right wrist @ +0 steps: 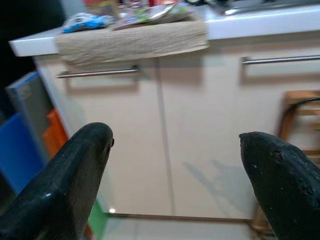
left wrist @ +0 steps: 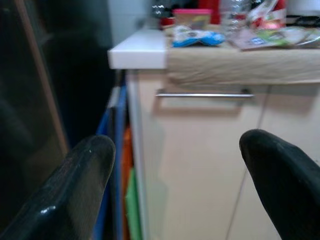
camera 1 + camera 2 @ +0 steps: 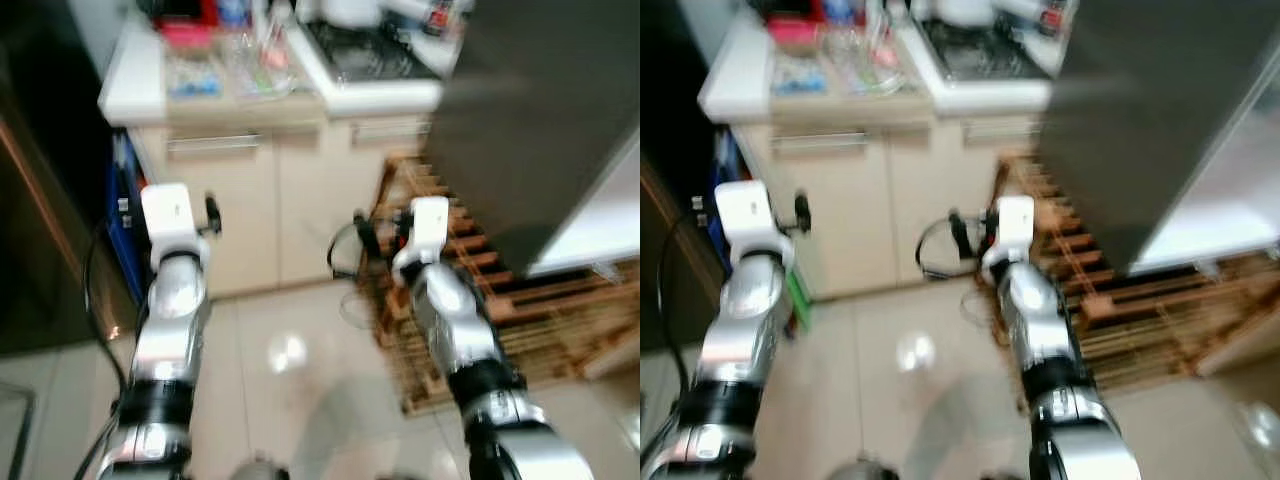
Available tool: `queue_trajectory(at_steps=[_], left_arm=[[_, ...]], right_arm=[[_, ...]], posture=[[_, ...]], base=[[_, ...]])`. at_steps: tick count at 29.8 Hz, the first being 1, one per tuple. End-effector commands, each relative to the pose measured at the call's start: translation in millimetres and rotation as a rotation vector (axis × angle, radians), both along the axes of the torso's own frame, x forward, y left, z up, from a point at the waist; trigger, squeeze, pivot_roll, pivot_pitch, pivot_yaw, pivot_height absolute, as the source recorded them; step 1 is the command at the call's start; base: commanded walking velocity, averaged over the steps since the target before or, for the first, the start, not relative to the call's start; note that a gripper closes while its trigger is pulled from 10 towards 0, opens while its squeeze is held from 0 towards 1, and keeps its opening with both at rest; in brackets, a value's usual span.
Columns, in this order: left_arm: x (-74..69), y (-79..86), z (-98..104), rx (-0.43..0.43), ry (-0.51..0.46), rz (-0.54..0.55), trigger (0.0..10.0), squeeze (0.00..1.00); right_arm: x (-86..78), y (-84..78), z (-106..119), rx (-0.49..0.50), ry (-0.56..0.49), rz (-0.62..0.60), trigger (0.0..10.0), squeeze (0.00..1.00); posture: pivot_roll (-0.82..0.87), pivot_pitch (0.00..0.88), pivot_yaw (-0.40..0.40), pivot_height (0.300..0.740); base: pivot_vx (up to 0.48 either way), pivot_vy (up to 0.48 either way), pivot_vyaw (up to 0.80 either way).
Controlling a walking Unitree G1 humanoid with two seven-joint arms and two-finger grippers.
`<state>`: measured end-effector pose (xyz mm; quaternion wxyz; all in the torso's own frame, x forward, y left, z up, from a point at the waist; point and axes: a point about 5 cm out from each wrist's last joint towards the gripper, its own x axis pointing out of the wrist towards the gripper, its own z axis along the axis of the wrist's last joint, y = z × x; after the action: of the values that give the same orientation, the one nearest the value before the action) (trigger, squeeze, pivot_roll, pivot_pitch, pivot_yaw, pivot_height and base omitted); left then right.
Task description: Restocking fridge
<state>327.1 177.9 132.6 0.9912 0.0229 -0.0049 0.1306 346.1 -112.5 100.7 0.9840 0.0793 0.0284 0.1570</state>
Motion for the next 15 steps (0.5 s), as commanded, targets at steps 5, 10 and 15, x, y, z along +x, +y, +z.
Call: queue_trajectory(at_steps=[5, 10, 15], left_arm=[[7.2, -12.5, 5.8, 0.059, 0.005, -0.041, 10.0, 0.00], [11.1, -14.8, 6.1, 0.070, 0.012, -0.065, 10.0, 0.00], [13.8, -17.3, 5.4, 0.074, 0.017, -0.065, 10.0, 0.00]], right_arm=[[1.5, -8.7, -0.2, -0.017, 0.005, -0.036, 10.0, 0.00], [2.6, -15.2, -1.5, -0.053, 0.011, -0.104, 10.0, 0.00], [0.7, -23.8, 0.2, -0.073, -0.016, -0.150, 10.0, 0.00]], posture=[[0.02, 0.000, -0.013, 0.740], [0.01, 0.000, -0.009, 0.740], [0.00, 0.000, -0.007, 0.740]], base=[[0.000, 0.000, 0.49], [0.000, 0.000, 0.09], [0.000, -0.437, 0.51]])
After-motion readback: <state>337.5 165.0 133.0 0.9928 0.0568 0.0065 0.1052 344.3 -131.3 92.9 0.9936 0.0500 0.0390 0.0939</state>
